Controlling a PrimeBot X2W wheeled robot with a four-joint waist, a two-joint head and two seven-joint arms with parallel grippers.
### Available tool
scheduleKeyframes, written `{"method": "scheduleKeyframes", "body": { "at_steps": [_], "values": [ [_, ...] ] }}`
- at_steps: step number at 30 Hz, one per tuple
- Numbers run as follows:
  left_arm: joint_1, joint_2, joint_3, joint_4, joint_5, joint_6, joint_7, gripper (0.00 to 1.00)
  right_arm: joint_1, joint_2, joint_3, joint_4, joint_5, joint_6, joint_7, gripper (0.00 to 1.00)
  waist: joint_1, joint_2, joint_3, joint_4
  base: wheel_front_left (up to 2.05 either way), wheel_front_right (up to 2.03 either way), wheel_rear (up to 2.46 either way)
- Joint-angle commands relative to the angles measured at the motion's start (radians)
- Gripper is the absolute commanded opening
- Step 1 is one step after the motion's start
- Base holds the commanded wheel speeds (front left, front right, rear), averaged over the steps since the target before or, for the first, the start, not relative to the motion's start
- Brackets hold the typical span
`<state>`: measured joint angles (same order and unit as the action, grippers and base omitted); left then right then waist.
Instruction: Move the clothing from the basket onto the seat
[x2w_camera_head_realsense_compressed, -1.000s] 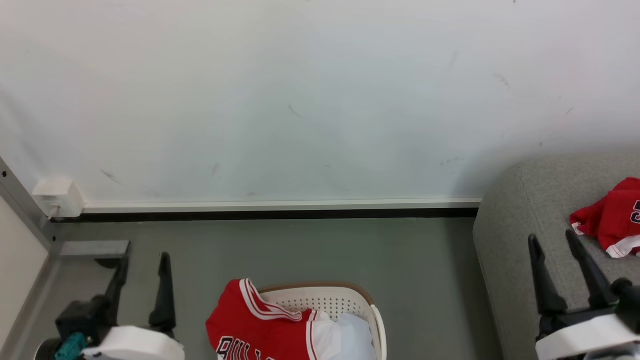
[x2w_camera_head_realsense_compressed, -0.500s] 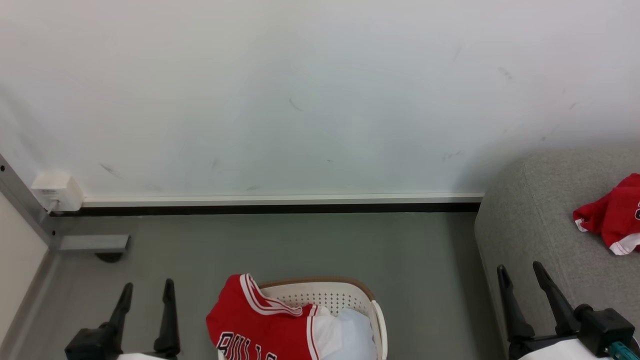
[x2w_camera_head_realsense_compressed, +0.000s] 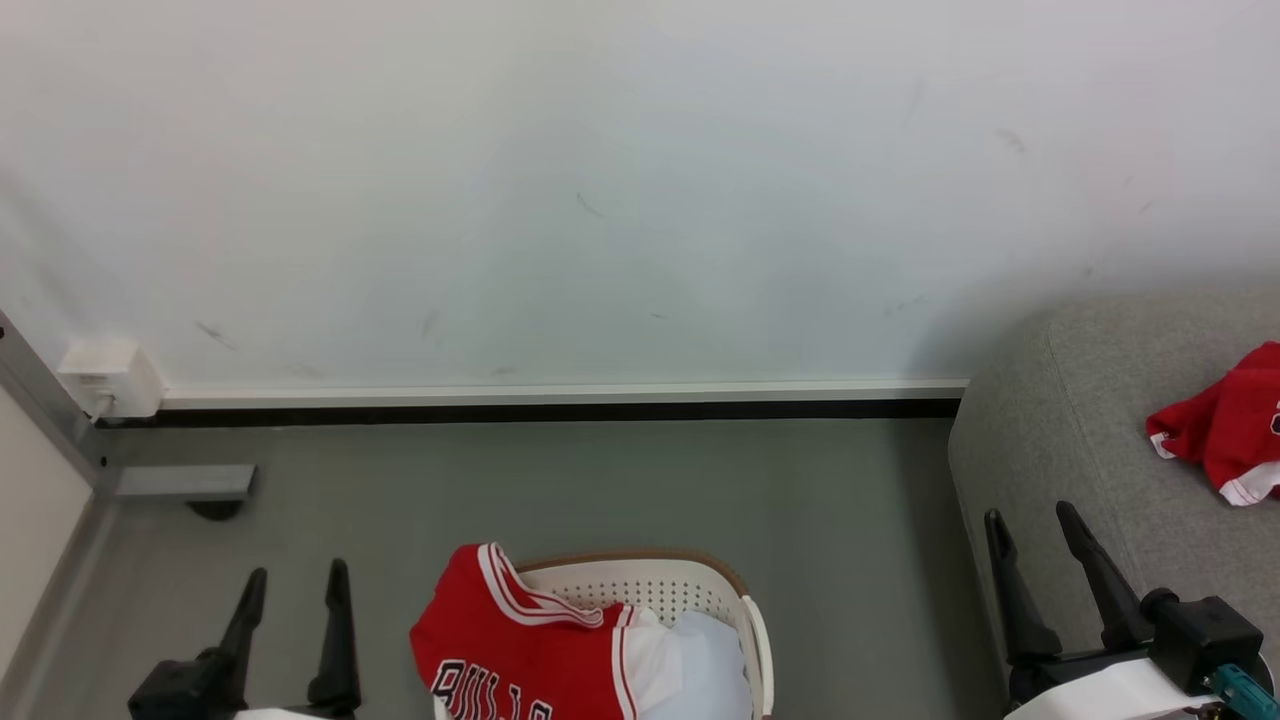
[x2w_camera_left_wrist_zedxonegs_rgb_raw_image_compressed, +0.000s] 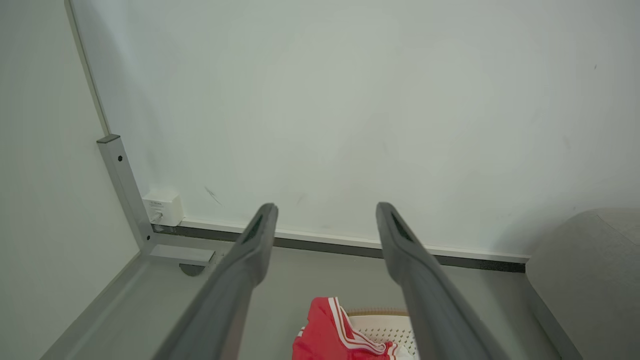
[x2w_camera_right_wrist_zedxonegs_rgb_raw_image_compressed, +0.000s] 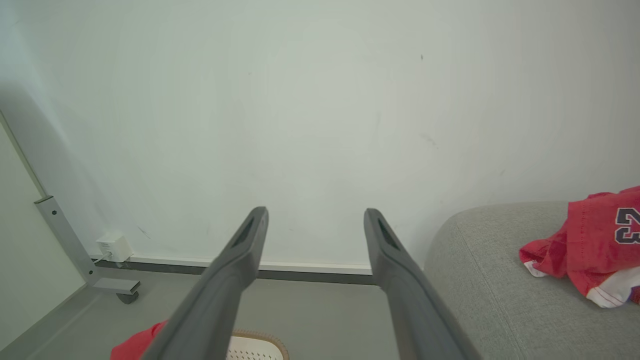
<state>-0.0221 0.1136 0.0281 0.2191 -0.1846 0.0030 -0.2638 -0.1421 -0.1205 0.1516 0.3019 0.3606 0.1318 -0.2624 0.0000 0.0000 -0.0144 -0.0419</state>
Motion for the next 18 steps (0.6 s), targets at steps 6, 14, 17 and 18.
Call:
{"method": "scheduleKeyframes", "body": {
  "at_steps": [6,14,17,18],
  "values": [
    [-0.017,-0.018,0.023,0.008,0.033,-0.025,-0.001,1.0,-0.023,-0.01,0.008,0.002,0.01,-0.002,-0.003,1.0,0.0,0.0,0.019,-0.013,0.0,0.0,0.0],
    [-0.073,-0.034,0.021,0.018,0.056,-0.055,-0.001,1.0,-0.067,-0.014,0.012,-0.015,0.013,-0.002,-0.003,1.0,0.0,0.0,0.091,-0.033,0.0,0.0,0.0],
    [-0.11,-0.038,0.019,0.023,0.061,-0.064,-0.001,1.0,-0.096,-0.015,0.016,-0.024,0.008,-0.002,-0.003,1.0,0.0,0.0,0.135,-0.043,0.0,0.0,0.0],
    [-0.124,-0.038,0.019,0.024,0.064,-0.069,-0.001,1.0,-0.107,-0.015,0.02,-0.026,0.007,-0.002,-0.003,1.0,0.0,0.0,0.153,-0.047,0.0,0.0,0.0]
  ]
}}
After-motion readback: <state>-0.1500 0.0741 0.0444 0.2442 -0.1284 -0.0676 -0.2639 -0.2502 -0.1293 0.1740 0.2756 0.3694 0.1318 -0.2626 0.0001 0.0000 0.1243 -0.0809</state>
